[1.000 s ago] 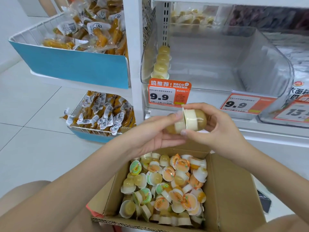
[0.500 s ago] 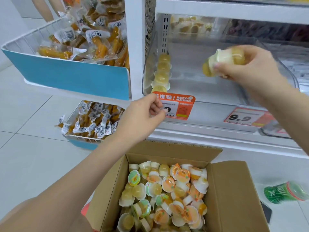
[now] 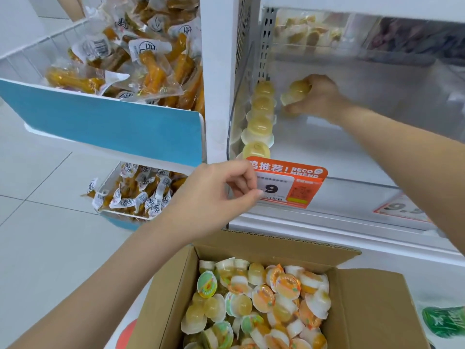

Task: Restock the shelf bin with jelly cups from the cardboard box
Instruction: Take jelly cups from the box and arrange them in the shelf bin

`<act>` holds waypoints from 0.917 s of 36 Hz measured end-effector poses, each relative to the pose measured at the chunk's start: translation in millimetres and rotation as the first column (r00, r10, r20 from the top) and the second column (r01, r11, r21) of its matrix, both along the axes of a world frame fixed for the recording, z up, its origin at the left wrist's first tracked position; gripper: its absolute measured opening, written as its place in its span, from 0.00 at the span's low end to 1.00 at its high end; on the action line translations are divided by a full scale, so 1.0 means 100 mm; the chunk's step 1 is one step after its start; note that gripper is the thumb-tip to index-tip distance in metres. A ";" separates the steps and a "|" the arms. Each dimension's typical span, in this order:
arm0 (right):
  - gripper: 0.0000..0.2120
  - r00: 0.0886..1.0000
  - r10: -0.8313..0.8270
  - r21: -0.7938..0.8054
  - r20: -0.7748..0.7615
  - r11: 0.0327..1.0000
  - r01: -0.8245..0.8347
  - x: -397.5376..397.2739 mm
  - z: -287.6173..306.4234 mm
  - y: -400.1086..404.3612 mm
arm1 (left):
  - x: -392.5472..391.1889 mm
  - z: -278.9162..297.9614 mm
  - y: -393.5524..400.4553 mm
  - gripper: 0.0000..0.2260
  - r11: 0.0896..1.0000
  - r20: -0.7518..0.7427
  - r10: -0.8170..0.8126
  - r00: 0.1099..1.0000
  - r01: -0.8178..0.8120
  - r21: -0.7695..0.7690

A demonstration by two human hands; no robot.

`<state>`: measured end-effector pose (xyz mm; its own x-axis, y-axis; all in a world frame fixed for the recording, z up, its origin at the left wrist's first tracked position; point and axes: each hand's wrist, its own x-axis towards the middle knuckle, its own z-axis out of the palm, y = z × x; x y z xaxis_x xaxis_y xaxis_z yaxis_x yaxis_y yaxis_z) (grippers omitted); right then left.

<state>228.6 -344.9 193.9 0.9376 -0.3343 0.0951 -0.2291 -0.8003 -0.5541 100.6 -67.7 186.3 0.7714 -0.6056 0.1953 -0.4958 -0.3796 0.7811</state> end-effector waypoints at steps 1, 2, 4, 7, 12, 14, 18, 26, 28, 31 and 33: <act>0.33 1.000 0.019 -0.008 0.007 1.000 -0.019 0.01 -0.05 0.02 | 0.00 -0.01 0.00 0.04 1.000 -0.003 -0.006 1.000 0.006 -0.003; 0.31 0.999 0.035 -0.016 0.006 0.999 -0.035 0.02 -0.10 0.03 | 0.00 -0.02 0.01 0.04 1.000 -0.002 -0.008 1.000 0.008 -0.005; 0.31 0.999 0.050 -0.024 0.011 0.998 -0.050 0.03 -0.16 0.05 | 0.01 -0.03 0.01 0.04 1.000 0.002 -0.008 1.000 0.008 -0.008; 0.37 0.998 0.010 0.030 0.059 0.999 -0.012 0.04 -0.21 0.03 | 0.00 -0.04 0.00 0.04 1.000 0.021 0.001 1.000 -0.001 -0.015; 0.37 0.989 -0.032 0.104 0.144 0.994 0.017 0.01 -0.23 0.01 | -0.01 -0.03 -0.01 0.04 1.000 0.042 0.009 0.999 -0.008 -0.020; 0.35 0.990 -0.037 0.082 0.133 0.996 0.026 0.01 -0.25 0.02 | -0.01 -0.04 -0.01 0.04 1.000 0.047 0.008 0.999 -0.007 -0.020; 0.36 0.995 -0.035 0.076 0.089 0.997 0.028 0.01 -0.24 0.02 | -0.02 -0.03 0.00 0.04 1.000 0.052 -0.005 0.999 0.005 0.000; 0.22 0.950 -0.038 0.137 0.309 0.991 -0.005 -0.73 0.30 0.06 | -0.14 -0.06 0.09 0.07 0.992 0.000 -0.096 0.995 0.096 0.084; 0.18 0.906 0.035 0.024 0.422 0.998 -0.050 -1.18 0.41 0.15 | -0.20 -0.11 0.09 0.06 0.983 -0.032 -0.126 0.992 0.129 0.131; 0.12 0.866 0.124 -0.121 0.484 0.990 -0.074 -1.84 0.44 0.34 | -0.29 -0.30 0.08 0.06 0.946 -0.078 -0.174 0.982 0.189 0.262; 0.09 0.863 0.159 -0.138 0.479 0.985 -0.105 -2.19 0.34 0.46 | -0.34 -0.53 0.07 0.07 0.885 -0.128 -0.217 0.968 0.250 0.393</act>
